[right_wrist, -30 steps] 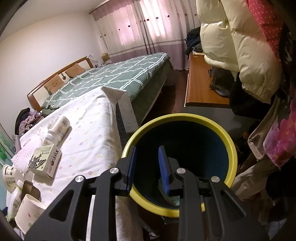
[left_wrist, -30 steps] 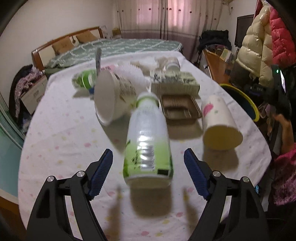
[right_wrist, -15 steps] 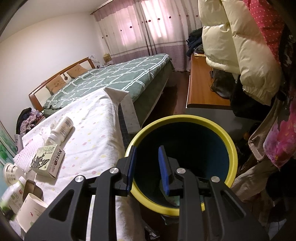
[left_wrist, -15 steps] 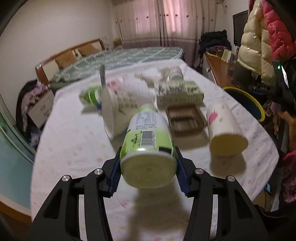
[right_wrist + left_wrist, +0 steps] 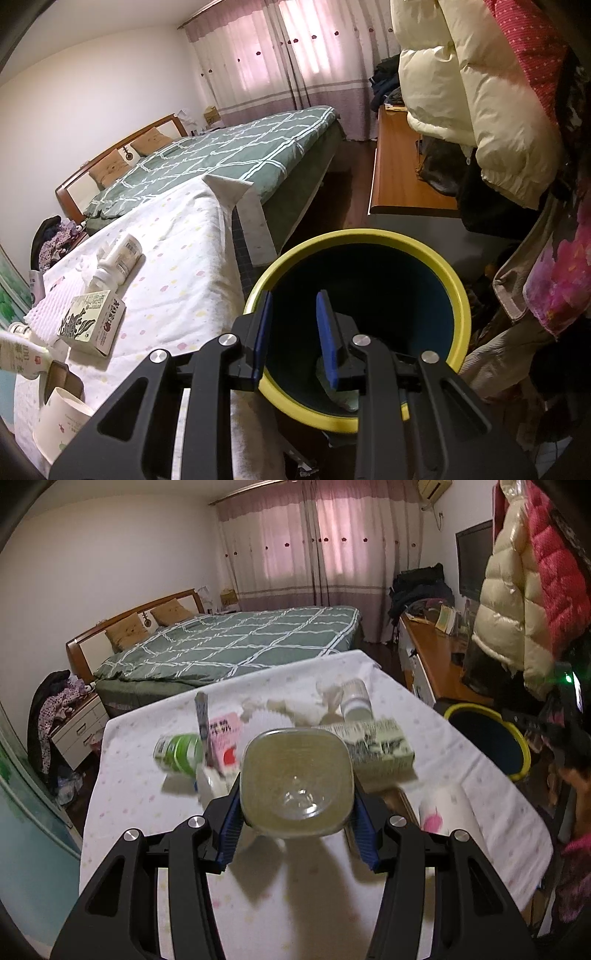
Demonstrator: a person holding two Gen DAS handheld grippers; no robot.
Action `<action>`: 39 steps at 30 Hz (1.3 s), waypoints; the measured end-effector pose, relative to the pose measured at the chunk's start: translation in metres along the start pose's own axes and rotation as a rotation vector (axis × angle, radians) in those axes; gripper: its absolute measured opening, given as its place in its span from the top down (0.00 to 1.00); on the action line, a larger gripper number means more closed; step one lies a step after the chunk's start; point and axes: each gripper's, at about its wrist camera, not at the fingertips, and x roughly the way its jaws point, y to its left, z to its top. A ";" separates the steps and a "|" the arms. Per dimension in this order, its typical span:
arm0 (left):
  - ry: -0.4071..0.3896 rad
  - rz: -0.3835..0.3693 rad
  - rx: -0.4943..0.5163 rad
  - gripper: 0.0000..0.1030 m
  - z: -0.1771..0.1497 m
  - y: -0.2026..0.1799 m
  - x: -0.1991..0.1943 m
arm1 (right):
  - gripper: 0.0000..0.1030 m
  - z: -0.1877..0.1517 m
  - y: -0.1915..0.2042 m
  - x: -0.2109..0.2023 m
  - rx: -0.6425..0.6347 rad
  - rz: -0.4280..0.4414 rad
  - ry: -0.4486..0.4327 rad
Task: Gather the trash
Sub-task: 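Carry the bottle with the left tool over the bin and drop it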
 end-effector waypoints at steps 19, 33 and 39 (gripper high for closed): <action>-0.045 -0.001 0.001 0.50 0.047 -0.006 0.013 | 0.77 0.001 -0.012 -0.016 0.020 0.018 -0.022; -0.080 -0.206 0.044 0.50 0.095 -0.100 0.006 | 0.77 -0.011 -0.040 -0.034 0.051 -0.030 -0.041; -0.055 -0.296 0.074 0.50 0.106 -0.170 0.019 | 0.72 -0.017 -0.065 -0.043 0.076 -0.064 -0.042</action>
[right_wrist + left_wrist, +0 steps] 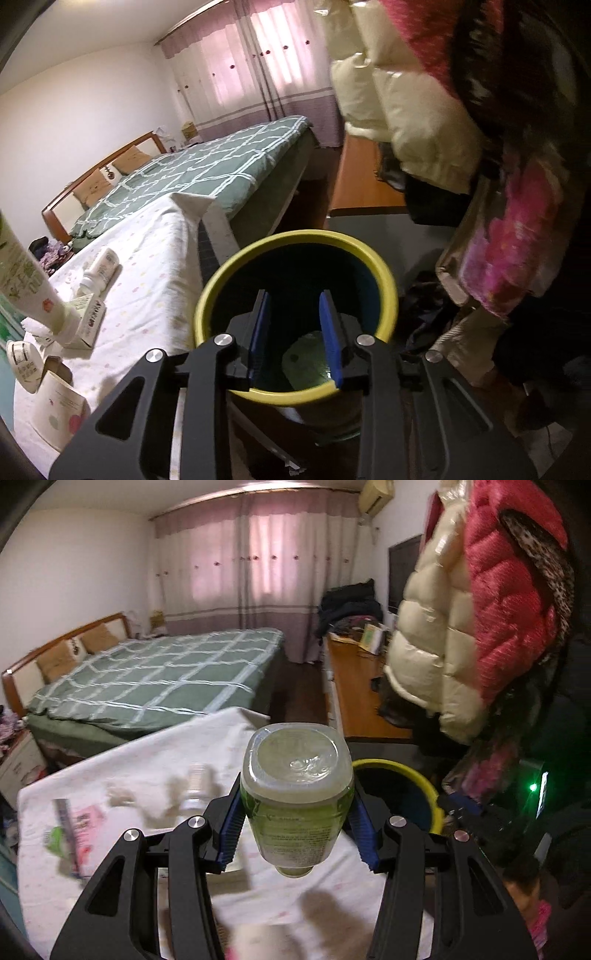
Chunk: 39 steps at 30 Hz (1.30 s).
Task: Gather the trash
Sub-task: 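Carry the bottle with the left tool over the bin and drop it, then grasp the white paper cup with the right tool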
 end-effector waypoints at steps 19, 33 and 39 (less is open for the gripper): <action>0.235 -0.059 0.032 0.50 -0.031 -0.108 0.168 | 0.66 -0.015 -0.067 -0.005 0.092 -0.041 0.027; 0.173 -0.044 -0.016 0.22 -0.026 -0.078 0.113 | 0.63 -0.015 -0.044 -0.007 0.057 -0.035 0.030; 0.060 0.054 -0.084 0.11 -0.030 -0.015 0.028 | 0.61 -0.019 -0.013 -0.007 0.002 0.011 0.044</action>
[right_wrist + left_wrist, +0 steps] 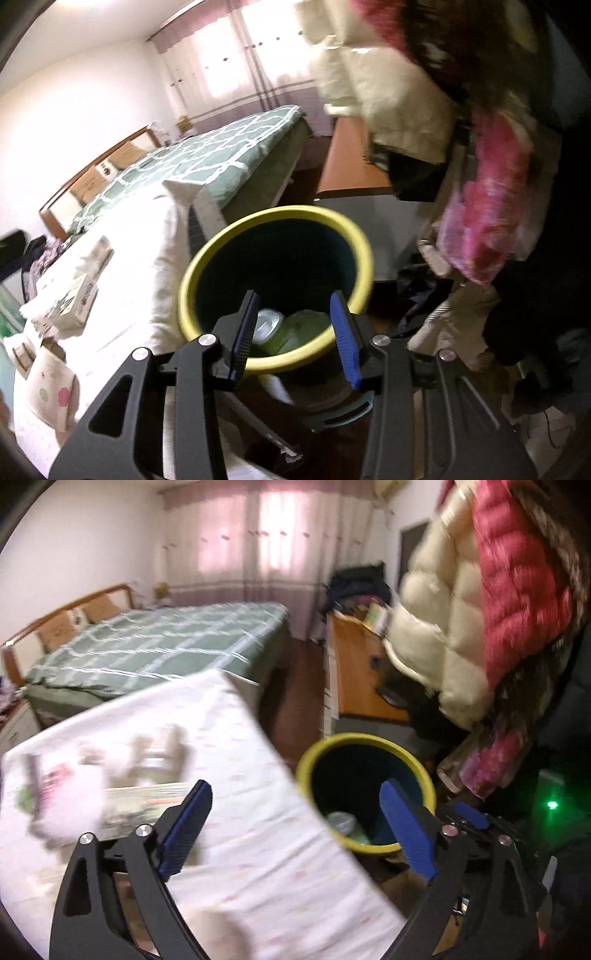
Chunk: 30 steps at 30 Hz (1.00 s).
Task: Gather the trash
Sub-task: 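Grasp the white paper cup with the right tool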
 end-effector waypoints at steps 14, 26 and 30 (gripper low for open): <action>-0.099 0.382 -0.255 0.06 -0.098 0.177 -0.136 | 0.60 -0.037 0.149 -0.019 -0.255 0.215 0.025; -0.156 0.415 -0.340 0.06 -0.132 0.212 -0.176 | 0.46 -0.092 0.235 -0.086 -0.510 0.369 -0.033; -0.160 0.410 -0.352 0.06 -0.137 0.214 -0.181 | 0.45 -0.111 0.241 -0.075 -0.552 0.333 -0.002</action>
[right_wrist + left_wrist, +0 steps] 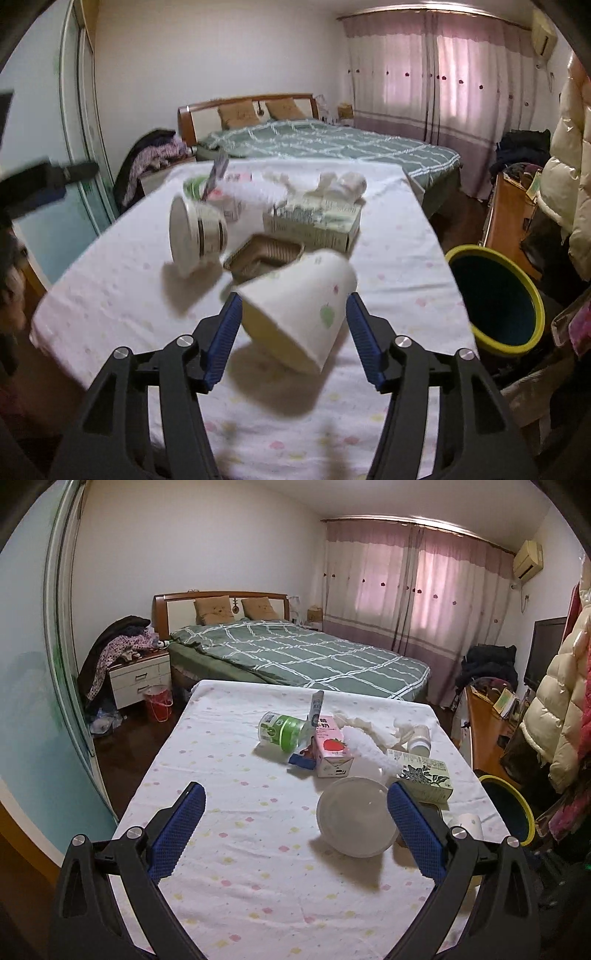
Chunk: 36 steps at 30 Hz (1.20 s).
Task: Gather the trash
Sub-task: 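Grasp the white paper cup with the right tool, then drop the paper cup into the bin while the left tool grasps the white bowl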
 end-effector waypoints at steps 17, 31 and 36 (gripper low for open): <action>0.054 -0.030 0.015 0.06 -0.011 -0.012 0.014 | 0.72 0.001 -0.011 0.028 0.006 -0.116 0.018; 0.095 -0.043 0.025 0.06 -0.018 -0.017 0.029 | 0.97 0.014 -0.066 0.026 0.191 -0.091 0.018; 0.113 -0.035 0.033 0.06 -0.021 -0.021 0.038 | 0.97 0.017 -0.099 0.023 0.293 -0.072 0.015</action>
